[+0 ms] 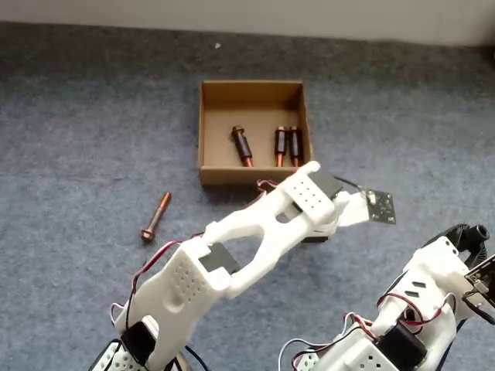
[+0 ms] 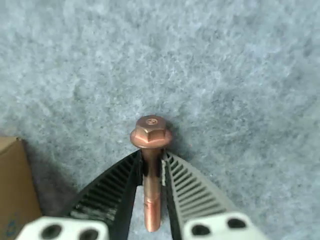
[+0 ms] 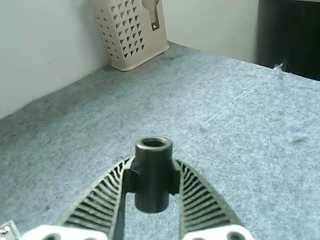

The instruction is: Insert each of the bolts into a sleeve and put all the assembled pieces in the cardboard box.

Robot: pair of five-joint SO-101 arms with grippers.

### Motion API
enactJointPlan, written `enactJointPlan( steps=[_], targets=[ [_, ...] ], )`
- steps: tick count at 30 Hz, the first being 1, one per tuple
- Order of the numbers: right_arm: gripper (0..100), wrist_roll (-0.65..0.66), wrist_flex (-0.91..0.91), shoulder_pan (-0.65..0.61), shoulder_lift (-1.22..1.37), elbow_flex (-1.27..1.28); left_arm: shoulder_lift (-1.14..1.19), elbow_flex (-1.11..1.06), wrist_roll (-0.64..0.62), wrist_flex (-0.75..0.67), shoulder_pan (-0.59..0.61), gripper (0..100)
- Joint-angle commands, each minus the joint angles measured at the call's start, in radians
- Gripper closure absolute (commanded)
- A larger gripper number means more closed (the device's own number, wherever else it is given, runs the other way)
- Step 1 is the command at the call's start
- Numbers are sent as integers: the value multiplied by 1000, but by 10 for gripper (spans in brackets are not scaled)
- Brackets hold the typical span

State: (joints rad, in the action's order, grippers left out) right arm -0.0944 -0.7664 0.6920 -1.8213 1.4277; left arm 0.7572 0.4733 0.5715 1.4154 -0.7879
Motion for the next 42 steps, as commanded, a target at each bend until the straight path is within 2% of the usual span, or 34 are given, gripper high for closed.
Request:
enactJointPlan(
  steps=[1, 7, 14, 27, 33, 42],
  targets=[
    [981, -6, 27, 4, -15, -10, -16, 7, 3, -3, -35, 995],
    [981, -3, 22, -30, -15, -15, -122, 1, -132, 15, 4, 995],
    [982, 78, -25, -251, -15, -71, -470, -38, -239, 104, 102, 995],
    [982, 83, -237, -596, -15, -239, -1207, -444, -348, 94, 153, 995],
    [983, 149, -242, -734, -15, -239, -1509, -664, -442, 2, 249, 995],
    [983, 150, -236, -934, -15, -229, -2003, -1036, -511, -215, 372, 995]
  ],
)
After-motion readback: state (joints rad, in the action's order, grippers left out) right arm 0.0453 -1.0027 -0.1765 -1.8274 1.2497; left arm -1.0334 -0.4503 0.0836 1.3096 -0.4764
